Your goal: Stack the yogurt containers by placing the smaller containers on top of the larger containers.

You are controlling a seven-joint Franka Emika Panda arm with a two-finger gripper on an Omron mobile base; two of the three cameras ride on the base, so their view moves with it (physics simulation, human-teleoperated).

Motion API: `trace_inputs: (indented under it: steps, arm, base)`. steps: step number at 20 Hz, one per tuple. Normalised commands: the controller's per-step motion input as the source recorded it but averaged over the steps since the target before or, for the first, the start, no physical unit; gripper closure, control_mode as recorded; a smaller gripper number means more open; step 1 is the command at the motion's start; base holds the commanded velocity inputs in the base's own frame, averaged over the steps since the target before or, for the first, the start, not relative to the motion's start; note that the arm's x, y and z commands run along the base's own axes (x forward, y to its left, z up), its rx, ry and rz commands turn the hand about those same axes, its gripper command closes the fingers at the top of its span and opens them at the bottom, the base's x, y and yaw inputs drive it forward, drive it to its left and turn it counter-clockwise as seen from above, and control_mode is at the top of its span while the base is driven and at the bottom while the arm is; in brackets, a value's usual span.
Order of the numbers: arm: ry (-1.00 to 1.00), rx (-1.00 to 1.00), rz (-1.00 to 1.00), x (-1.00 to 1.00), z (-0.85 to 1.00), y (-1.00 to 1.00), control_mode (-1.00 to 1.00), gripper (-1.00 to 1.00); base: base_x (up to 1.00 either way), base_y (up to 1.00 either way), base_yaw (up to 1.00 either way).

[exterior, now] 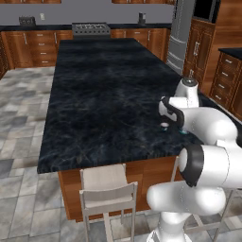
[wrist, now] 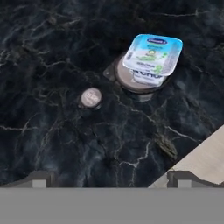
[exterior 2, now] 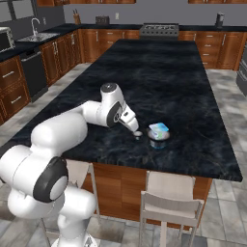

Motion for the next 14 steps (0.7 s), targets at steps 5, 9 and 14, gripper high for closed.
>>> trace_inputs:
  steps: [5, 9, 14]
  arm:
    - [0.00, 0.01, -0.17, 0.08, -0.02, 0.06, -1.00, -1.00]
    - [0.00, 0.04, -0.17, 0.00, 0.00, 0.00, -1.00, -1.00]
    - [0.00, 0.11, -0.11, 0.00, 0.00, -0.02, -1.00, -1.00]
  base:
    - [0.00, 0.00, 0.00]
    - [0.00, 0.00, 0.00]
    - [0.00, 0.00, 0.00]
